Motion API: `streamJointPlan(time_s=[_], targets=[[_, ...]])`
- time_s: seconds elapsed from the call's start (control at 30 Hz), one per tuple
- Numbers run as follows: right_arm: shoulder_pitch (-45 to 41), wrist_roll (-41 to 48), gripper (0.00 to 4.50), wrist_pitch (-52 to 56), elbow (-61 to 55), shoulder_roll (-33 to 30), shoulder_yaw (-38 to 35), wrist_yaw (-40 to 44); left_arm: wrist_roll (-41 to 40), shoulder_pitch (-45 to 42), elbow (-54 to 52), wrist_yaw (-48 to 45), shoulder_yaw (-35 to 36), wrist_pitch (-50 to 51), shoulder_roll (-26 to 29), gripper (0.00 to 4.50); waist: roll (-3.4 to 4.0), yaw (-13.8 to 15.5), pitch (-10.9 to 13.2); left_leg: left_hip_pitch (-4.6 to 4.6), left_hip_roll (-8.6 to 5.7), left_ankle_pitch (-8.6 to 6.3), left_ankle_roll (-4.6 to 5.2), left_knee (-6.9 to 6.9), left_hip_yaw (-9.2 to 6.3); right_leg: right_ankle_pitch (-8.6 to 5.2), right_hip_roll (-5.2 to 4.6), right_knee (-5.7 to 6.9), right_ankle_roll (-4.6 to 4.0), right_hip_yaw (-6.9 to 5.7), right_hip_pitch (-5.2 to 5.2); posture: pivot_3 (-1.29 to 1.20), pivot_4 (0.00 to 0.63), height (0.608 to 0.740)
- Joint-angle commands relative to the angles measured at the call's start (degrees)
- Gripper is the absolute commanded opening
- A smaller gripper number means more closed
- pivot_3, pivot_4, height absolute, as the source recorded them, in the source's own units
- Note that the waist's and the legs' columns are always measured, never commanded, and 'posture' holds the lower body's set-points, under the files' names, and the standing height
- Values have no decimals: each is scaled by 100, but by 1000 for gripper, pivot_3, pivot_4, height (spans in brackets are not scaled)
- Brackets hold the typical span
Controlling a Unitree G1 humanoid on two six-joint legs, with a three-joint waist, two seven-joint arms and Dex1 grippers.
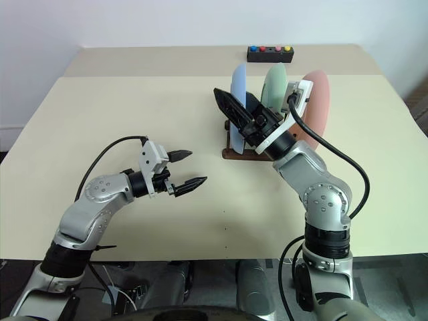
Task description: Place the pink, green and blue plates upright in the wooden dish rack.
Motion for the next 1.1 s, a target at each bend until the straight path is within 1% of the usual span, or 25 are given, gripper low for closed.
streamJointPlan(time_s=[0.03,0.5,0.67,0.8,0.9,0.97,1.03,1.1], targets=[[11,-49,4466,-73,-175,-85,-86,26,4,-70,-188,0,16,-26,-8,4500,0,1,0,0,0,0,0,0,0,0,0,0,0,0,0,0,150,740],[24,-441,4466,-216,-456,-522,-258,-57,2,-82,-150,-3,4,-37,-45,4500,0,5,0,-1,0,0,0,0,0,0,0,-2,0,0,0,0,150,740],[-9,-749,4466,-229,-727,-915,-213,175,3,-91,-146,2,-17,-29,-95,4500,3,10,2,-2,0,0,0,0,1,0,0,-4,0,-1,1,0,150,740],[-87,-1071,4466,-296,-888,-1410,-252,484,4,-93,-120,-1,5,-45,-114,4500,3,15,2,-2,0,0,0,1,2,0,-1,-6,0,0,2,0,150,740],[-151,-895,4466,-202,-1065,-1763,-423,671,-18,-117,-75,23,79,-58,-133,4500,3,19,2,-2,0,0,0,1,1,0,-1,-7,0,0,2,0,150,740],[-85,-1052,4466,-285,-1245,-2134,-459,1008,16,-128,8,30,164,-148,-100,4500,3,23,2,-3,0,0,1,0,1,0,-1,-8,0,-1,2,0,150,740],[50,-1241,4466,-425,-1351,-2433,-543,1274,52,-138,80,74,251,-230,-85,4500,3,27,2,-3,0,-1,1,-1,1,-1,-1,-11,1,-1,4,0,150,740],[509,-1644,4466,-685,-1391,-2894,-824,1741,53,-146,254,74,494,-292,51,4500,0,50,1,-3,0,-1,2,0,2,-1,-1,-13,1,-1,4,0,150,740]])
